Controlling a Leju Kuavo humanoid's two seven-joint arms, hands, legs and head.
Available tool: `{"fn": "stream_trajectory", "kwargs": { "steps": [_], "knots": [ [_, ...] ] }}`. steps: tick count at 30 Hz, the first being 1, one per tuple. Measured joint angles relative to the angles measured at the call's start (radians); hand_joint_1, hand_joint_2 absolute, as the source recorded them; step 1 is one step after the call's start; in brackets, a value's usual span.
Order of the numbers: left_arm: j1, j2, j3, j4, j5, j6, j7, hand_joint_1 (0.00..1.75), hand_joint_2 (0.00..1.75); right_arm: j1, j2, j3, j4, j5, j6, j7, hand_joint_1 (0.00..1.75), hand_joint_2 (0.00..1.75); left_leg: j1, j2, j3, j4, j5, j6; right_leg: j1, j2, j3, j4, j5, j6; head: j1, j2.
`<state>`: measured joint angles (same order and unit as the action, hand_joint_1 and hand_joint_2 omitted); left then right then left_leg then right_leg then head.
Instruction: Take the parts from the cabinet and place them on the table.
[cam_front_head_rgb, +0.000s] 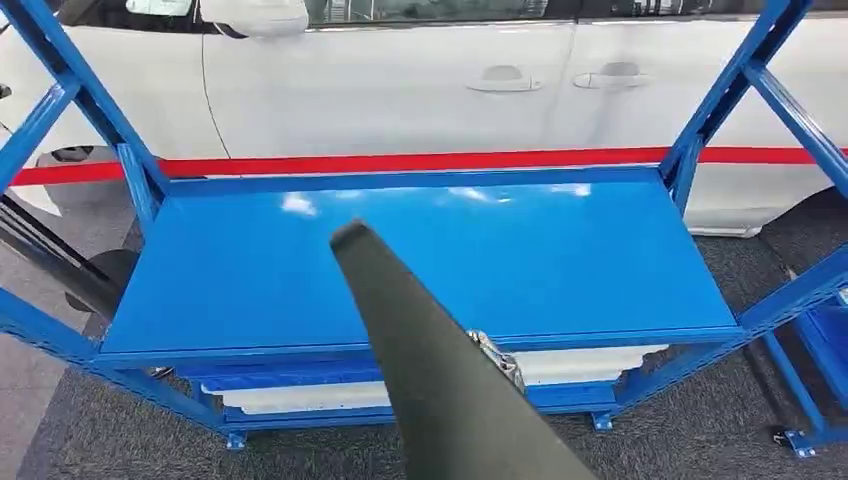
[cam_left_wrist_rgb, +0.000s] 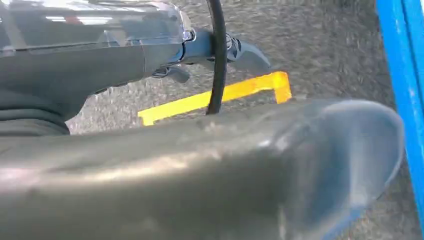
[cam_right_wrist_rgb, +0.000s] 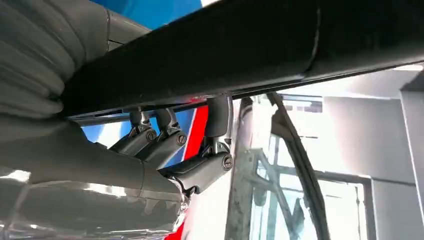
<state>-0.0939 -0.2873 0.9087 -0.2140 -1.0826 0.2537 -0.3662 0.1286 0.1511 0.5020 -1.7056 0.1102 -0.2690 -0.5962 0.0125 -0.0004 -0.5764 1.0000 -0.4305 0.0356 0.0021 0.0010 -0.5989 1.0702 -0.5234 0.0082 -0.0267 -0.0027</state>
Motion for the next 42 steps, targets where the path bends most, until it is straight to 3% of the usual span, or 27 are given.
{"fn": "stream_trajectory", "kwargs": {
  "steps": [3,4,6,8,9,10,13,14,15,17,18,19,21,23,24,25,27,29,31,32,33,34,36,38,39,40,42],
  "knots": [
    [0.0,0.0,0.005,0.0,-0.006,-0.001,0.006,0.0,0.0,0.023,-0.005,-0.007,0.011,0.008,-0.002,-0.02,1.75,1.75,-0.003,0.003,-0.024,0.002,0.014,0.005,-0.01,0.0,-0.079,0.22,-0.127,0.014,0.0,0.0],
    [0.001,0.0,0.007,0.0,-0.007,-0.001,0.008,0.0,0.0,0.037,-0.01,-0.008,0.016,0.007,-0.006,-0.041,1.75,1.75,-0.003,0.002,-0.032,0.003,0.019,0.004,-0.012,0.0,-0.078,0.239,-0.128,0.017,0.0,0.0],
    [0.003,0.0,0.01,0.0,-0.009,-0.001,0.014,0.0,0.0,0.057,-0.022,-0.008,0.026,0.004,-0.01,-0.069,1.75,1.75,-0.002,0.001,-0.048,0.008,0.029,0.0,-0.017,-0.001,-0.01,0.145,-0.072,0.018,0.0,0.0],
    [0.002,-0.001,0.01,0.0,-0.011,-0.001,0.018,0.0,0.0,0.061,-0.028,-0.006,0.029,0.002,-0.015,-0.074,1.75,1.75,-0.002,-0.001,-0.061,0.018,0.036,-0.009,-0.018,-0.001,0.115,-0.049,-0.017,0.012,0.0,0.0],
    [0.002,-0.001,0.01,0.0,-0.014,-0.001,0.021,0.0,0.0,0.062,-0.03,-0.004,0.03,0.0,-0.018,-0.074,1.75,1.75,-0.004,-0.001,-0.065,0.019,0.042,-0.017,-0.011,0.0,0.128,-0.072,-0.025,0.009,-0.001,0.0],
    [0.002,-0.001,0.01,0.0,-0.017,-0.001,0.022,0.0,0.0,0.067,-0.03,-0.003,0.029,0.0,-0.019,-0.074,1.75,1.75,-0.004,0.0,-0.061,0.017,0.046,-0.022,-0.008,0.002,0.117,-0.063,-0.004,0.003,0.0,0.0],
    [0.002,-0.002,0.01,0.0,-0.02,0.0,0.028,0.0,0.0,0.069,-0.033,0.0,0.029,-0.001,-0.019,-0.075,1.75,1.75,-0.006,-0.001,-0.065,0.01,0.067,-0.046,-0.009,0.002,0.107,-0.076,0.004,-0.017,0.0,0.0],
    [0.003,-0.002,0.01,0.0,-0.02,0.0,0.03,0.0,0.0,0.069,-0.033,0.0,0.029,-0.002,-0.019,-0.075,1.75,1.75,0.001,-0.003,-0.072,0.024,0.051,-0.049,-0.016,-0.005,0.099,-0.082,0.017,-0.026,0.0,0.0],
    [0.003,-0.002,0.01,0.0,-0.02,0.0,0.031,0.0,0.0,0.07,-0.033,0.001,0.029,-0.002,-0.019,-0.074,1.75,1.75,-0.001,-0.002,-0.089,0.056,-0.001,-0.05,-0.015,-0.005,0.088,-0.083,0.027,-0.037,0.0,0.0],
    [0.004,-0.002,0.01,0.0,-0.02,0.0,0.031,0.0,0.0,0.07,-0.033,0.002,0.03,-0.002,-0.019,-0.075,1.75,1.75,0.0,-0.002,-0.13,0.202,-0.124,-0.057,-0.013,-0.006,0.061,-0.081,0.046,-0.04,0.0,0.0],
    [0.003,-0.002,0.01,0.0,-0.02,0.0,0.031,0.0,0.0,0.071,-0.034,0.002,0.03,-0.002,-0.019,-0.075,1.75,1.75,0.0,-0.002,-0.147,0.279,-0.162,-0.06,-0.011,-0.008,0.047,-0.079,0.056,-0.04,0.0,0.0],
    [0.003,-0.002,0.01,0.0,-0.02,0.0,0.031,0.0,0.0,0.071,-0.034,0.002,0.03,-0.002,-0.019,-0.075,1.75,1.75,0.0,-0.002,-0.149,0.326,-0.169,-0.06,-0.009,-0.009,0.033,-0.075,0.065,-0.04,0.0,0.0],
    [0.004,-0.002,0.01,0.0,-0.02,0.0,0.031,0.0,0.0,0.072,-0.036,0.003,0.03,-0.002,-0.019,-0.074,1.75,1.75,0.0,-0.002,-0.088,0.287,-0.117,-0.056,-0.006,-0.011,0.006,-0.068,0.079,-0.038,0.0,0.0],
    [0.002,-0.002,0.01,0.0,-0.022,0.0,0.034,0.0,0.0,0.072,-0.037,0.005,0.03,-0.002,-0.019,-0.075,1.75,1.75,-0.002,-0.002,0.042,0.112,-0.073,-0.042,-0.004,-0.01,-0.013,-0.059,0.091,-0.034,0.0,0.0],
    [0.0,-0.001,0.01,0.0,-0.024,0.0,0.037,0.0,0.0,0.072,-0.037,0.006,0.029,-0.002,-0.02,-0.075,1.75,1.75,-0.005,-0.003,0.097,0.031,-0.095,-0.033,-0.004,-0.01,-0.016,-0.053,0.095,-0.031,0.0,0.0],
    [-0.002,-0.001,0.01,0.0,-0.027,0.0,0.039,0.0,0.0,0.072,-0.037,0.007,0.029,-0.002,-0.022,-0.075,1.75,1.75,-0.011,-0.002,0.12,-0.01,-0.104,-0.031,0.0,-0.011,-0.022,-0.05,0.1,-0.025,0.0,0.0],
    [-0.001,-0.001,0.01,0.0,-0.027,0.0,0.042,0.0,0.0,0.072,-0.039,0.008,0.029,-0.002,-0.023,-0.075,1.75,1.75,-0.015,-0.003,0.107,-0.004,-0.095,-0.028,-0.004,-0.013,-0.019,-0.053,0.113,-0.012,0.0,0.0],
    [0.002,-0.003,0.01,0.002,-0.029,0.0,0.043,0.0,0.0,0.072,-0.041,0.009,0.029,-0.002,-0.026,-0.075,1.75,1.75,-0.004,0.0,0.099,-0.019,-0.072,-0.01,-0.002,-0.01,-0.024,-0.053,0.122,0.001,0.0,0.0],
    [-0.002,-0.004,0.01,0.002,-0.033,0.005,0.048,0.0,0.0,0.073,-0.043,0.009,0.029,-0.003,-0.028,-0.074,1.75,1.75,-0.004,0.007,0.073,-0.019,-0.05,0.007,-0.007,-0.003,-0.053,0.017,0.018,0.009,0.0,0.0],
    [-0.003,-0.006,0.01,0.002,-0.037,0.01,0.055,0.0,0.0,0.073,-0.045,0.009,0.029,-0.004,-0.03,-0.074,1.75,1.75,-0.005,0.007,0.06,-0.018,-0.039,0.008,-0.01,-0.003,-0.075,0.089,-0.043,0.014,0.0,0.0],
    [-0.003,-0.01,0.01,0.002,-0.039,0.019,0.059,0.0,0.0,0.073,-0.045,0.009,0.029,-0.006,-0.032,-0.074,1.75,1.75,-0.006,0.008,0.047,-0.017,-0.028,0.008,-0.012,-0.003,-0.095,0.166,-0.088,0.018,0.0,0.0],
    [-0.004,-0.014,0.01,0.002,-0.04,0.024,0.064,0.0,0.0,0.073,-0.046,0.01,0.029,-0.008,-0.034,-0.074,1.75,1.75,-0.006,0.009,0.031,-0.014,-0.018,0.007,-0.013,-0.003,-0.104,0.222,-0.103,0.022,0.0,0.0],
    [-0.006,-0.017,0.01,0.002,-0.042,0.026,0.069,0.0,0.0,0.073,-0.047,0.011,0.029,-0.01,-0.034,-0.073,1.75,1.75,-0.005,0.009,0.001,-0.005,-0.002,0.002,-0.017,-0.003,-0.065,0.212,-0.055,0.025,0.0,0.0],
    [-0.008,-0.023,0.009,0.002,-0.042,0.027,0.071,0.0,0.0,0.073,-0.047,0.012,0.029,-0.011,-0.034,-0.072,1.75,1.75,-0.004,0.009,-0.022,0.007,0.009,-0.004,-0.019,-0.003,0.046,0.062,0.01,0.022,0.0,0.0],
    [-0.01,-0.024,0.009,0.002,-0.042,0.027,0.071,0.0,0.0,0.072,-0.047,0.013,0.029,-0.011,-0.034,-0.072,1.75,1.75,-0.004,0.008,-0.03,0.015,0.014,-0.009,-0.019,-0.003,0.108,-0.029,0.003,0.018,0.0,0.0],
    [-0.011,-0.026,0.009,0.002,-0.044,0.026,0.071,0.0,0.0,0.07,-0.047,0.014,0.029,-0.011,-0.034,-0.072,1.75,1.75,-0.009,0.007,-0.04,0.022,0.019,-0.015,-0.012,-0.001,0.132,-0.083,-0.019,0.014,0.0,0.0],
    [-0.013,-0.027,0.009,0.002,-0.045,0.025,0.071,0.0,0.0,0.07,-0.047,0.015,0.029,-0.011,-0.034,-0.072,1.75,1.75,-0.008,0.007,-0.04,0.018,0.032,-0.028,-0.008,0.001,0.121,-0.075,-0.01,0.003,0.0,0.0]
  ]
}}
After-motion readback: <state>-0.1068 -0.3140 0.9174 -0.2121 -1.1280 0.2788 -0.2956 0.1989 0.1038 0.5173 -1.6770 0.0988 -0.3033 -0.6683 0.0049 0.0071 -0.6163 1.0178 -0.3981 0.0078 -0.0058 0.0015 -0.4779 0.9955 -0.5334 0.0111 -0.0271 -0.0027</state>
